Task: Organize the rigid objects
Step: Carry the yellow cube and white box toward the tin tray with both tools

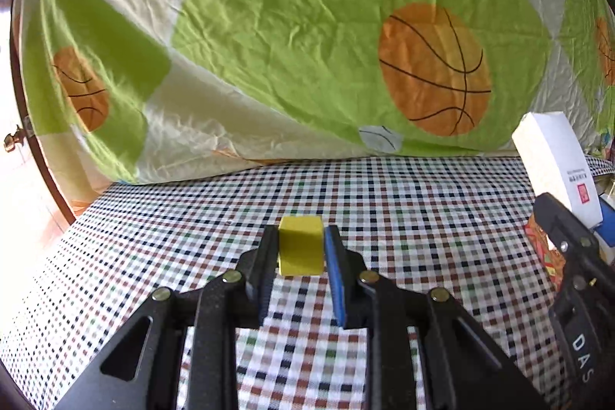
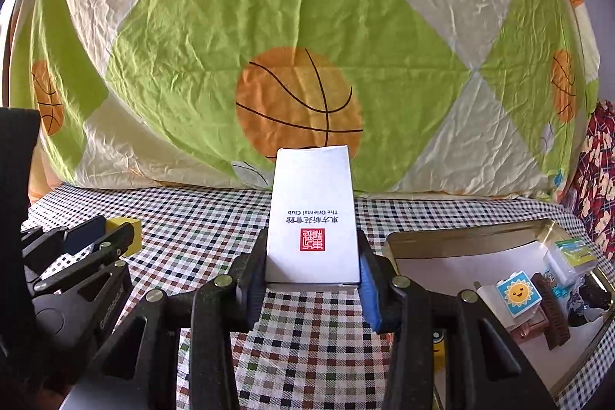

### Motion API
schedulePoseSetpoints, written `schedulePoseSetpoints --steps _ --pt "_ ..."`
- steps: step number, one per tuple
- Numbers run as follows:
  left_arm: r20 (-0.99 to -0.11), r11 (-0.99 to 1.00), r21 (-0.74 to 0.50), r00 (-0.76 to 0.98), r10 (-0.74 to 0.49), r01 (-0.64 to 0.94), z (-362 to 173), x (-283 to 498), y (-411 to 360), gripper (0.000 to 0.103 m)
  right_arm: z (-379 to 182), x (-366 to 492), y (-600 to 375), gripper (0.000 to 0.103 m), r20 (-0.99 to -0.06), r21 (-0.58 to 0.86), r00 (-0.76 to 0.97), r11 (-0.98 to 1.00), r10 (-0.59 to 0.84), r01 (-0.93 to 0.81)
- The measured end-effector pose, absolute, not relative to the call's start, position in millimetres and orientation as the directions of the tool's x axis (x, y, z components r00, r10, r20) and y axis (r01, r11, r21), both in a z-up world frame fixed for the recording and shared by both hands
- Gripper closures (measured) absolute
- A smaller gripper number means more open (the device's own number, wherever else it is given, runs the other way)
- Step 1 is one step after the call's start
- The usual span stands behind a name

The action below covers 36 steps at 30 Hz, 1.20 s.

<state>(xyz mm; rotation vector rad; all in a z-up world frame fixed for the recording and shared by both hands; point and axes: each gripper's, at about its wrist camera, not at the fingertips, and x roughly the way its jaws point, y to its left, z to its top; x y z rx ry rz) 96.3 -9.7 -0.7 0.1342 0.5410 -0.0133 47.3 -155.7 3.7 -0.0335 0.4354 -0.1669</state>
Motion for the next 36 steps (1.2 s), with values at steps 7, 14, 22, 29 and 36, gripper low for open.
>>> schedulePoseSetpoints --steps 7,14,22,29,36 --pt "-0.492 0.994 0.103 0.87 0.021 0.035 2 68 -6 0.08 6 27 -154 0.06 -0.405 -0.079 0.897 0.984 -0.176 0.157" --pt "-0.479 0.996 0.085 0.878 0.02 0.023 -6 61 -8 0.08 6 17 -153 0.06 -0.401 -0.086 0.896 0.982 -0.189 0.169" --pt "-0.471 0.997 0.07 0.882 0.014 0.022 -5 53 -8 0.08 6 6 -151 0.06 -0.401 -0.092 0.896 0.981 -0.191 0.168" --pt "-0.47 0.998 0.052 0.883 0.002 0.025 -4 45 -6 0.08 6 2 -152 0.06 -0.402 -0.091 0.895 0.981 -0.191 0.168" --pt "-0.466 0.998 0.056 0.885 0.002 0.027 -2 39 -7 0.08 6 -5 -151 0.06 -0.399 -0.096 0.898 0.982 -0.188 0.163"
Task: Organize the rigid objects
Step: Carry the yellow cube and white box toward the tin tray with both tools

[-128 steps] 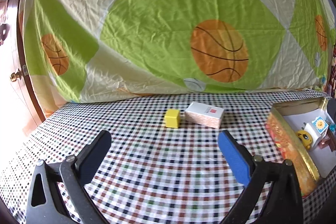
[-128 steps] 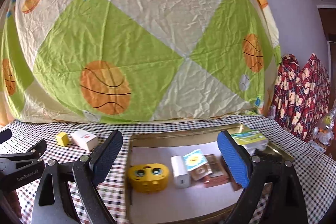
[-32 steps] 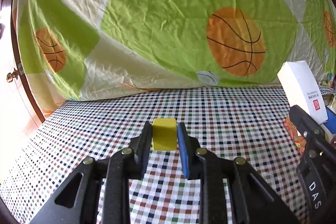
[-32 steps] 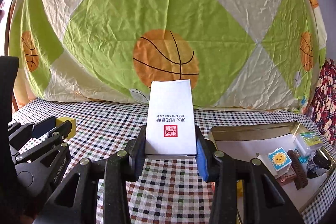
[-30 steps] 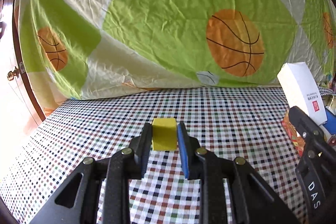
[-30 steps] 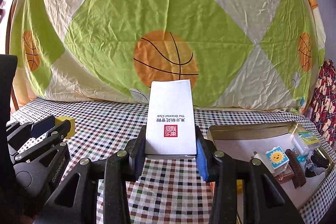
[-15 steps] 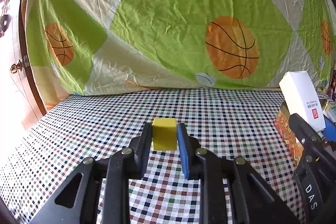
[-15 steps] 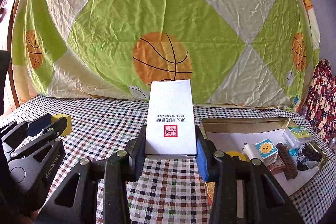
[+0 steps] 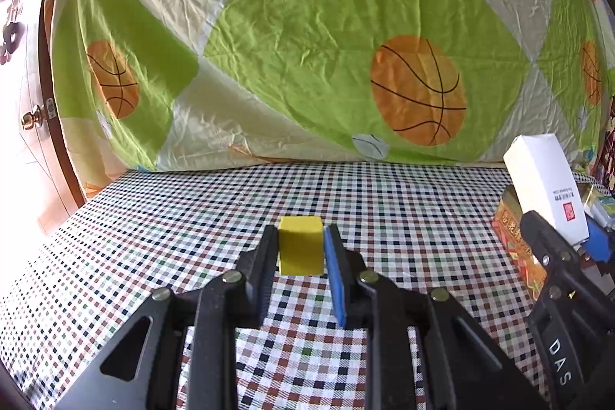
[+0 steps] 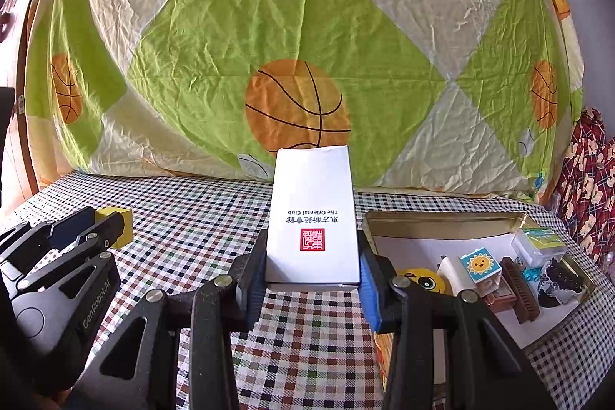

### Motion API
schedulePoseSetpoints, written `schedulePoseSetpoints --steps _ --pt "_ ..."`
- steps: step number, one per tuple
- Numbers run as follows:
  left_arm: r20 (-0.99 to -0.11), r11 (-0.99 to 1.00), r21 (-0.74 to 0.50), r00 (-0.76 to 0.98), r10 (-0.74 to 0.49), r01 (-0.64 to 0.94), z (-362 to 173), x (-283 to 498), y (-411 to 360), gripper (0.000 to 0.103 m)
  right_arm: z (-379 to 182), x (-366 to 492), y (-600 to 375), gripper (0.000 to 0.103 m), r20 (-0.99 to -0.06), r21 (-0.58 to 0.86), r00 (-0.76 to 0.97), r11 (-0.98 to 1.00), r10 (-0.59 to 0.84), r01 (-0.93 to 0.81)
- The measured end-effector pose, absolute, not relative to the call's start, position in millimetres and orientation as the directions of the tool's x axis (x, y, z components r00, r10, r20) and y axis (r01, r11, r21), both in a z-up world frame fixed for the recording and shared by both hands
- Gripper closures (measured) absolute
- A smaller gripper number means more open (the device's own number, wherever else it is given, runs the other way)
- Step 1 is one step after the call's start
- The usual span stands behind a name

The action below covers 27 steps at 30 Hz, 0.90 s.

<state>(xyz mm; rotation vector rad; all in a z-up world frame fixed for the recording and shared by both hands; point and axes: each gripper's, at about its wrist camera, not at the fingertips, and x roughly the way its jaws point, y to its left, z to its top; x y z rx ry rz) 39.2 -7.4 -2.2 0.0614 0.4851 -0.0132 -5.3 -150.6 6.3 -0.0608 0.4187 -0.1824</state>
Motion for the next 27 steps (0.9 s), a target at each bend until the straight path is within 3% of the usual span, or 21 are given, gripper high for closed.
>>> schedulePoseSetpoints --steps 27 --pt "-0.465 0.997 0.035 0.884 -0.041 0.064 0 0 -33 0.08 11 -47 -178 0.06 -0.38 -0.081 0.902 0.979 -0.203 0.186"
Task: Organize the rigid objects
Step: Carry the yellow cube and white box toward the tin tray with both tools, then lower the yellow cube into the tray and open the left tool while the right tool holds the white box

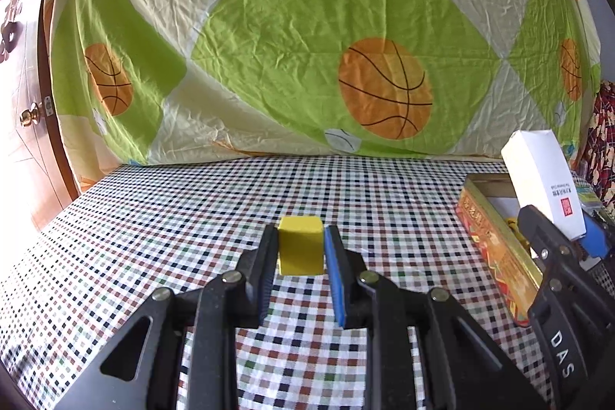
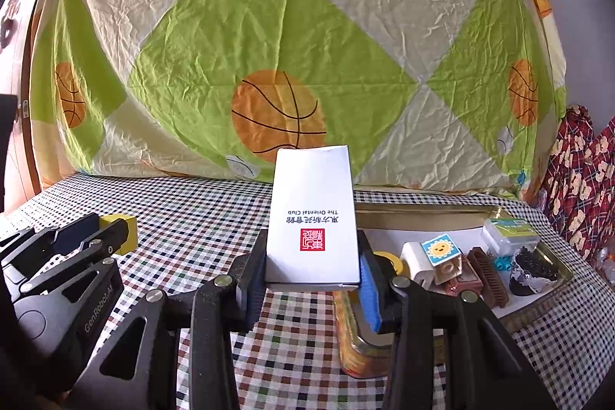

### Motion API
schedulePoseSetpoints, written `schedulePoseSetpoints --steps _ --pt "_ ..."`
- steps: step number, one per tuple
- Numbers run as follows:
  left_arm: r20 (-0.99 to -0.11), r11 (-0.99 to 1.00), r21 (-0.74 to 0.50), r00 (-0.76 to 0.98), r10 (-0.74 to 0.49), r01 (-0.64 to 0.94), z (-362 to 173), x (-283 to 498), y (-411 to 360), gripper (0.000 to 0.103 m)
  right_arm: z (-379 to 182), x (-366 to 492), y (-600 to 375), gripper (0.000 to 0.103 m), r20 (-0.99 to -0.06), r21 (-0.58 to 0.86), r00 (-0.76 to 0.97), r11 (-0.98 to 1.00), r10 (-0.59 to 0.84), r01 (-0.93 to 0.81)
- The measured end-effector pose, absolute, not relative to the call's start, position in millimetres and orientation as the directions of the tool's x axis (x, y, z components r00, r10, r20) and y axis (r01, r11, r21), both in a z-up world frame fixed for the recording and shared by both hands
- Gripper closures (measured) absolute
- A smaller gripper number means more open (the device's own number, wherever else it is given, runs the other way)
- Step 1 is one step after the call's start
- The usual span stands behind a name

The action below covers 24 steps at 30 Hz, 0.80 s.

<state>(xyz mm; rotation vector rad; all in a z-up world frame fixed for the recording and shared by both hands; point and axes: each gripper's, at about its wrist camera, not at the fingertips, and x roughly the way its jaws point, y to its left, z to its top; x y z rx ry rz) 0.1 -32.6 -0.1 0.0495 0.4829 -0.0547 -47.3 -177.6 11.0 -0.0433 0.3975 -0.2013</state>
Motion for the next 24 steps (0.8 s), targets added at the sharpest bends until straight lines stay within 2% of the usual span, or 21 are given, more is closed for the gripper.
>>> schedulePoseSetpoints --steps 24 --pt "-0.468 0.983 0.007 0.869 -0.16 0.185 6 -9 -103 0.08 15 -61 -261 0.06 -0.397 -0.075 0.867 0.952 -0.301 0.296"
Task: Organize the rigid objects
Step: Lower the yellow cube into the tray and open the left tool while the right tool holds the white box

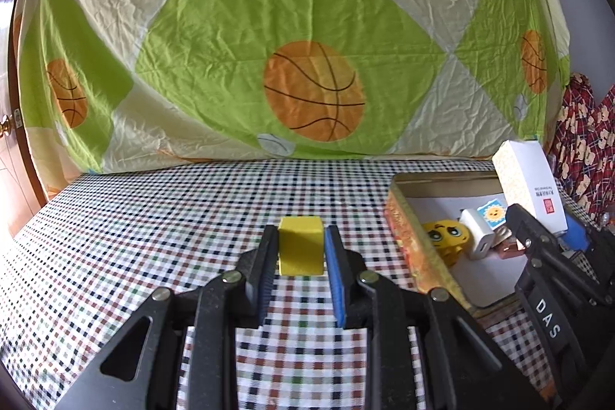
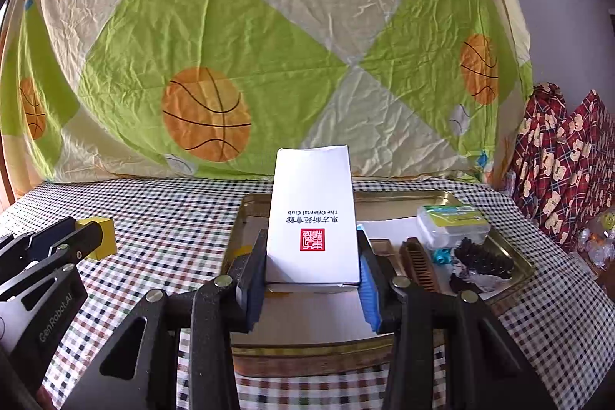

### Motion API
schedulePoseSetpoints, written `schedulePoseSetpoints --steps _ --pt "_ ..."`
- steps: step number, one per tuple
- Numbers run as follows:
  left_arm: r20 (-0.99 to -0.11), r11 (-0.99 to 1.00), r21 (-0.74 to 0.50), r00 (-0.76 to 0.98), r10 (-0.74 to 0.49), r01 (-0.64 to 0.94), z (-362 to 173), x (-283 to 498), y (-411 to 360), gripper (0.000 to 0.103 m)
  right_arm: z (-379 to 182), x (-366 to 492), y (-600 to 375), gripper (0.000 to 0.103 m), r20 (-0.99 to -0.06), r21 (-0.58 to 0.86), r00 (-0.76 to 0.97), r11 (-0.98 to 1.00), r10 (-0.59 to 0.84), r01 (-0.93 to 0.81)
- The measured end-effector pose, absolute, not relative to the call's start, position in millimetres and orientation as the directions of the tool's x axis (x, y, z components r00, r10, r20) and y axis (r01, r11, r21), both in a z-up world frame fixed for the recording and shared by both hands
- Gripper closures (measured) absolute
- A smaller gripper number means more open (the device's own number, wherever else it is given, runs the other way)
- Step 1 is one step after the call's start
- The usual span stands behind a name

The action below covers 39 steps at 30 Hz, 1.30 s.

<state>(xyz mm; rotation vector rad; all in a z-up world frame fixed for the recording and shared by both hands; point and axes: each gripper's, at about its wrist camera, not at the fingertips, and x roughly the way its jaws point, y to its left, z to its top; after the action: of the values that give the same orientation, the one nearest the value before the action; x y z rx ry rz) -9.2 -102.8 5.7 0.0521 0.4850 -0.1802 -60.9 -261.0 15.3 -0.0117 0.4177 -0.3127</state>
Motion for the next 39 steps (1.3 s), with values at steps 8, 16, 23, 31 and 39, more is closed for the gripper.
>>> schedulePoseSetpoints --steps 8,16,23,31,39 --pt "-0.46 0.971 0.022 0.865 -0.202 0.238 9 -11 -140 0.08 19 -66 -295 0.06 -0.401 -0.074 0.85 0.937 -0.34 0.34" --pt "-0.464 0.958 0.011 0.85 -0.248 0.286 10 -9 -173 0.08 18 -65 -327 0.06 -0.415 -0.084 0.829 0.923 -0.376 0.377" --pt "-0.472 0.946 -0.001 0.833 -0.287 0.325 10 -5 -205 0.08 18 -63 -350 0.06 -0.412 -0.124 0.808 0.905 -0.42 0.407" --pt "-0.479 0.926 0.007 0.814 -0.328 0.377 6 -3 -240 0.08 17 -58 -377 0.06 -0.43 -0.143 0.779 0.887 -0.455 0.439" --pt "-0.495 0.92 -0.006 0.798 -0.344 0.392 1 2 -260 0.08 16 -52 -390 0.06 -0.437 -0.165 0.764 0.877 -0.475 0.45"
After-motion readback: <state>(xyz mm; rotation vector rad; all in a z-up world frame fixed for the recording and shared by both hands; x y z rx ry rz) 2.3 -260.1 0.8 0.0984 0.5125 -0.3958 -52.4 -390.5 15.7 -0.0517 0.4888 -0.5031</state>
